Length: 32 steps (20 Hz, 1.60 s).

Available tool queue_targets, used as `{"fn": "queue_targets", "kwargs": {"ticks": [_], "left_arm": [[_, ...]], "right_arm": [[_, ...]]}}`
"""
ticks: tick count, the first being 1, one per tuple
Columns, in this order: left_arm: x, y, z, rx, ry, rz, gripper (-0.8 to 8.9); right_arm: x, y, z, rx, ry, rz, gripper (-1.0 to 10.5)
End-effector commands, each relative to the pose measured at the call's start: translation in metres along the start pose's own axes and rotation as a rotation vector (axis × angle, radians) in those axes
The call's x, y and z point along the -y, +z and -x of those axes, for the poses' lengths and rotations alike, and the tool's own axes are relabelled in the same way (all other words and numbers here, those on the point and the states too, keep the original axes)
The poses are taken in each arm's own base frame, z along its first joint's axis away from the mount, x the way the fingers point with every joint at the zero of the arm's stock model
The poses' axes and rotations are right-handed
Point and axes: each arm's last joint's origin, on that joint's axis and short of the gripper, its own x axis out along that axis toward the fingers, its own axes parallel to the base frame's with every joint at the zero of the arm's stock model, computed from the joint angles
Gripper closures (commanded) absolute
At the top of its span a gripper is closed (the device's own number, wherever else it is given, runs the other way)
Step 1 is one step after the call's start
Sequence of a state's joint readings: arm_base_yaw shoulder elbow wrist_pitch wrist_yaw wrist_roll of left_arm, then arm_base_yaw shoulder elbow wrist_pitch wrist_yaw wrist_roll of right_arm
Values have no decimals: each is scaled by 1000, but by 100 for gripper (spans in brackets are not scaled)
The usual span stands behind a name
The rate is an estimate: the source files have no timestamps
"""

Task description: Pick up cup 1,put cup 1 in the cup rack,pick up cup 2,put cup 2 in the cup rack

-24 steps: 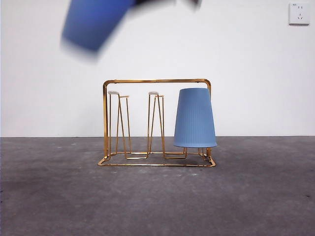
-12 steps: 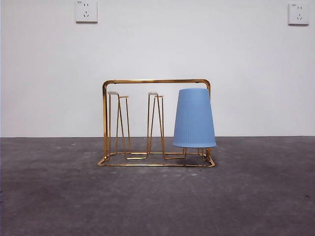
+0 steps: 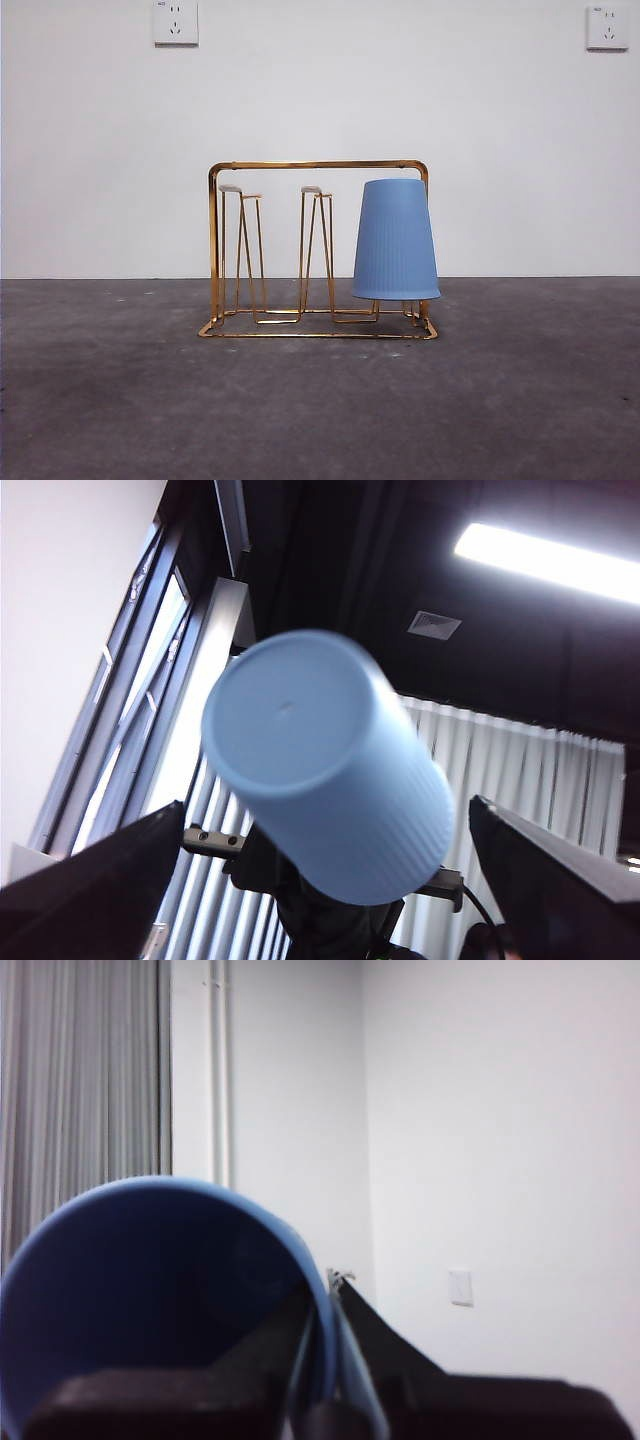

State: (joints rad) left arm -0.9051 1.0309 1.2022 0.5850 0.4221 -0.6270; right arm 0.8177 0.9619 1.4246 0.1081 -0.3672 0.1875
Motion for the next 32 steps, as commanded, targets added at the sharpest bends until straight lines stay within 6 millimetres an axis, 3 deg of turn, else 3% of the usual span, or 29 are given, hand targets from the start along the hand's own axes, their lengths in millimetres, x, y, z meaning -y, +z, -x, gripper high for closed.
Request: {"fn": "queue_targets", "kwargs": {"ticks": [1, 20, 23, 30, 32], "left_arm": [[-4, -7, -4, 12, -23, 26, 333], [-6, -4, -10, 166, -80, 19, 355], [-6, -4, -10, 172, -78, 18, 477], [-6, -4, -10, 178, -78, 16, 505], [-5, -3, -10, 185, -84, 12, 553]], "right_arm": [[-1, 1, 1, 14, 7, -2, 959], [12, -21, -22, -8, 30, 2, 959], [13, -24, -26, -2, 34, -3, 959], [17, -31, -32, -13, 37, -10, 959], [18, -33, -34, -16, 37, -20, 958]]}}
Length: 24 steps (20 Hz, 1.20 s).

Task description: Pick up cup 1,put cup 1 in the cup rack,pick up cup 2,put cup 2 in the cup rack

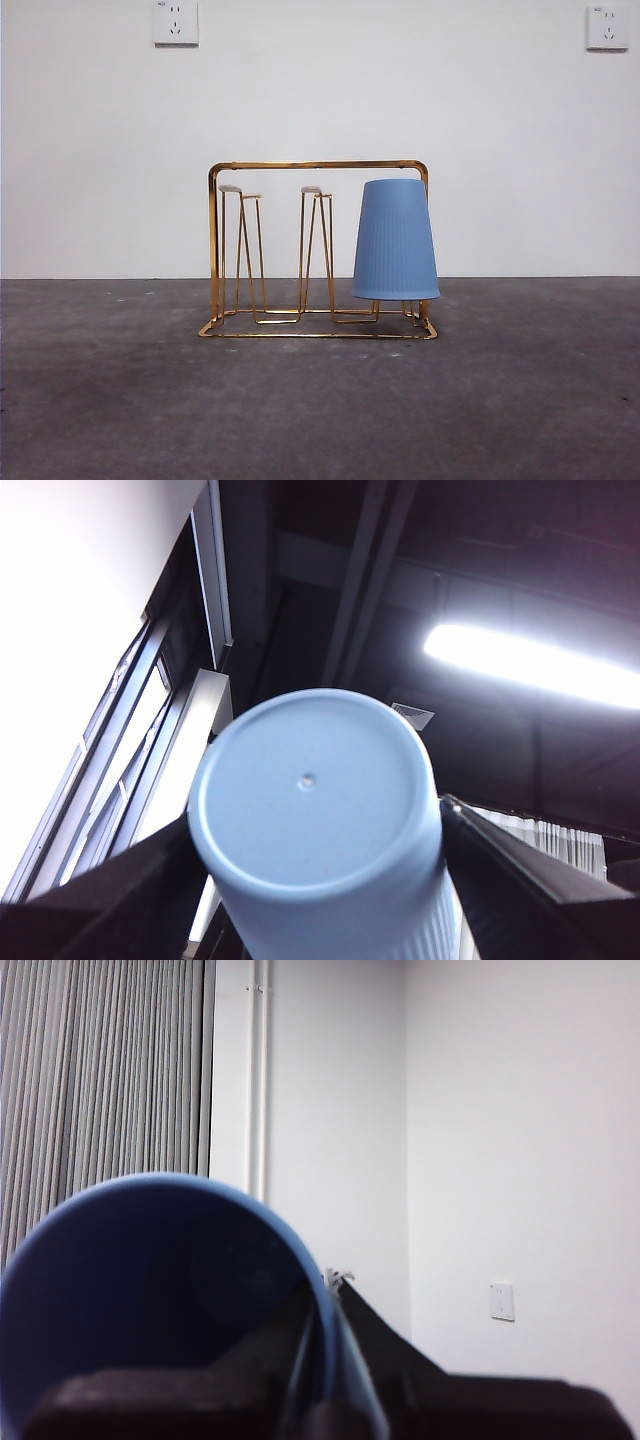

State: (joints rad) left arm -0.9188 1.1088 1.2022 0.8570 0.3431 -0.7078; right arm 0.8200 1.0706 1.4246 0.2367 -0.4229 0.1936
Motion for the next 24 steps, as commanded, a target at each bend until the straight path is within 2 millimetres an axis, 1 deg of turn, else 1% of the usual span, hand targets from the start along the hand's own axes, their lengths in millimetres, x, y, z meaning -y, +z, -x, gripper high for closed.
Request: {"fn": "queue_targets", "kwargs": {"ticks": [1, 3, 6, 8, 14, 15, 17, 19, 24], "left_arm": [[1, -1, 1, 1, -29, -5, 615], [1, -1, 1, 2, -30, -6, 705], [1, -1, 1, -2, -25, -4, 773], [1, -1, 1, -2, -26, -4, 822], [0, 1, 2, 1, -19, -18, 822], [-1, 2, 2, 4, -15, -23, 822], [-2, 5, 4, 6, -5, -36, 822], [-4, 8, 5, 3, 13, -47, 821], [-7, 13, 9, -8, 49, -64, 822]], "right_arm": [[6, -11, -6, -30, -18, -28, 958], [7, -15, -8, -45, 0, -38, 959], [8, -19, -11, -57, 15, -49, 958], [9, -21, -12, -64, 18, -54, 938], [8, -22, -9, -99, 12, -83, 935], [7, -22, -8, -106, 11, -85, 924], [6, -19, -5, -112, 9, -88, 835], [3, -15, -2, -112, 7, -88, 778], [-3, -7, 8, -124, -5, -65, 779]]}}
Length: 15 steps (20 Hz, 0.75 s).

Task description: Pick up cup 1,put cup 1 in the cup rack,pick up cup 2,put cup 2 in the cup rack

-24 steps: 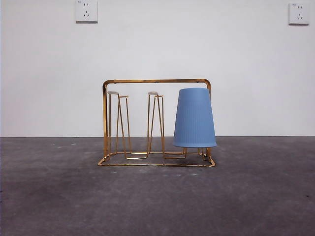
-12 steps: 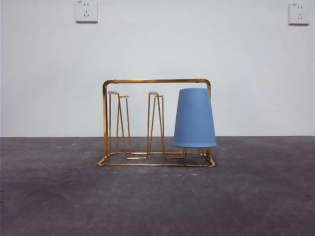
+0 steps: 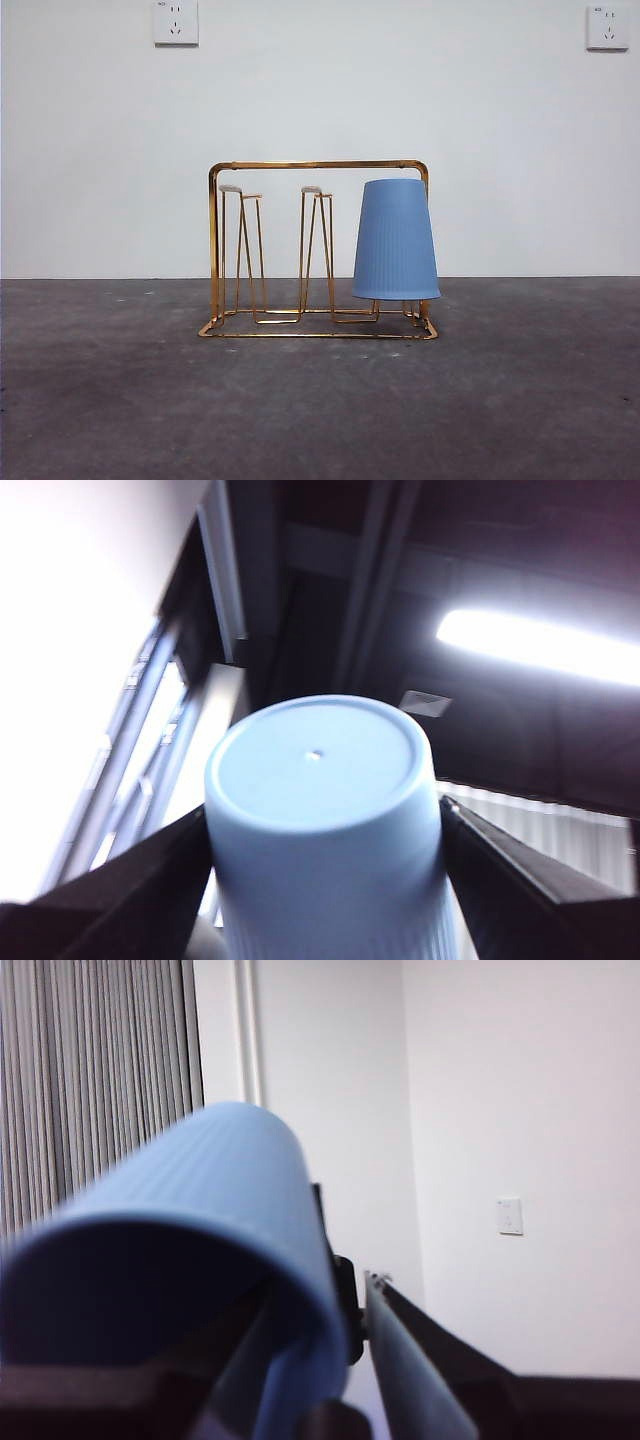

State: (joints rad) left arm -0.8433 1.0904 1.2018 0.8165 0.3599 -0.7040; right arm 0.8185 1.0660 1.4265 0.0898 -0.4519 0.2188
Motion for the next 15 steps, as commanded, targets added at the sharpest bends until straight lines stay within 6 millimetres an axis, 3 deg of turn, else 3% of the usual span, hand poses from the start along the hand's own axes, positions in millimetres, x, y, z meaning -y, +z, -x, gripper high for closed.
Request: {"fn": "queue_targets", "kwargs": {"ticks": [1, 8, 15], "left_arm": [[0, 3, 3, 7, 3, -14, 821], [-3, 11, 8, -3, 48, -41, 822], [-11, 16, 22, -153, 229, -149, 822]], "right_arm": [[-5, 4, 9, -2, -13, 21, 778], [-16, 6, 32, -120, -50, 43, 780], [-27, -1, 68, -338, -239, 77, 784]]}}
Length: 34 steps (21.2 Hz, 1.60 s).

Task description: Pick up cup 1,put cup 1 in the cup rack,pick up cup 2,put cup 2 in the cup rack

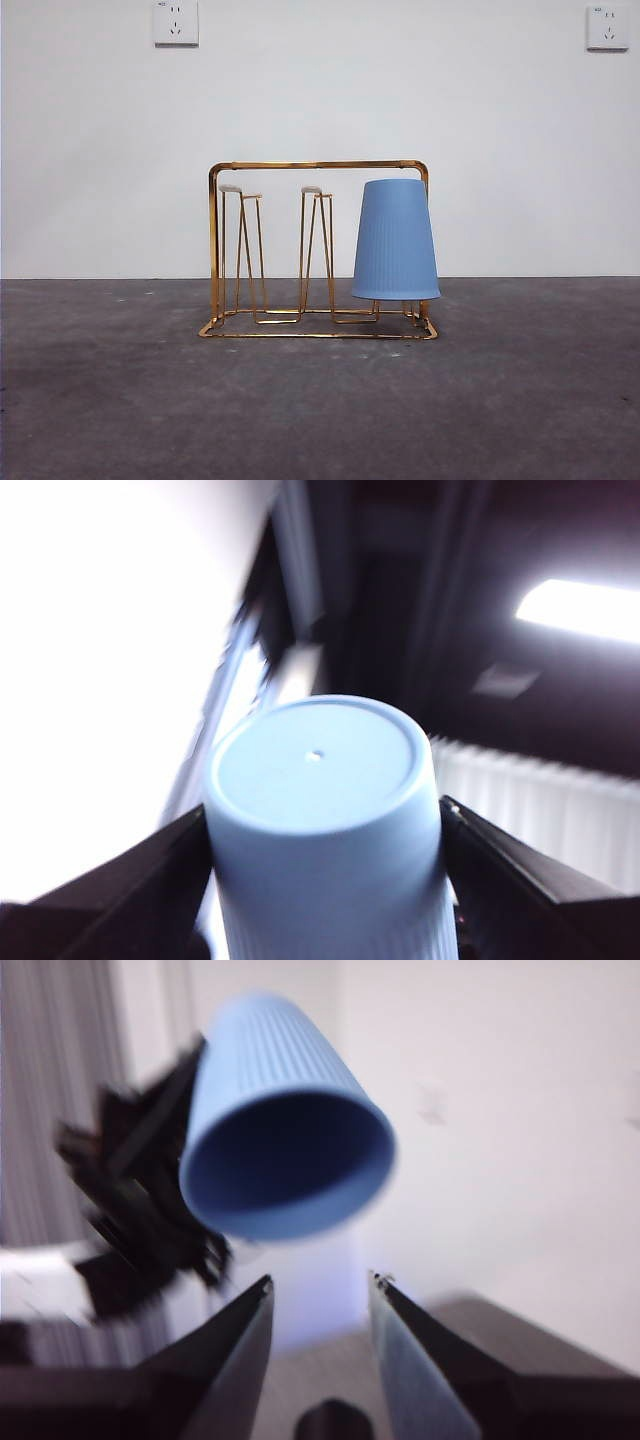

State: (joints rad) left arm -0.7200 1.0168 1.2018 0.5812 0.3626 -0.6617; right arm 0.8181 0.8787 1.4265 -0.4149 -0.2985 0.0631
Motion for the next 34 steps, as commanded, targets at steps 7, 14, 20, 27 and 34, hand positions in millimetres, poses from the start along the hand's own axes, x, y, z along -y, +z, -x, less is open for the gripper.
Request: {"fn": "queue_targets", "kwargs": {"ticks": [7, 14, 20, 27, 34], "left_arm": [[-25, -17, 27, -314, 470, -359, 822], [-55, -46, 32, -568, 727, -524, 822], [-78, -64, 32, -658, 834, -580, 822], [-109, -81, 48, -647, 907, -531, 822], [-128, -99, 64, -653, 899, -516, 822]], "right_arm": [[-3, -23, 34, -255, -194, 51, 784], [-4, -26, 39, -287, -213, 63, 788], [-3, -28, 40, -318, -246, 63, 788], [-3, -31, 41, -351, -253, 61, 788], [-3, -32, 41, -354, -252, 64, 788]]}}
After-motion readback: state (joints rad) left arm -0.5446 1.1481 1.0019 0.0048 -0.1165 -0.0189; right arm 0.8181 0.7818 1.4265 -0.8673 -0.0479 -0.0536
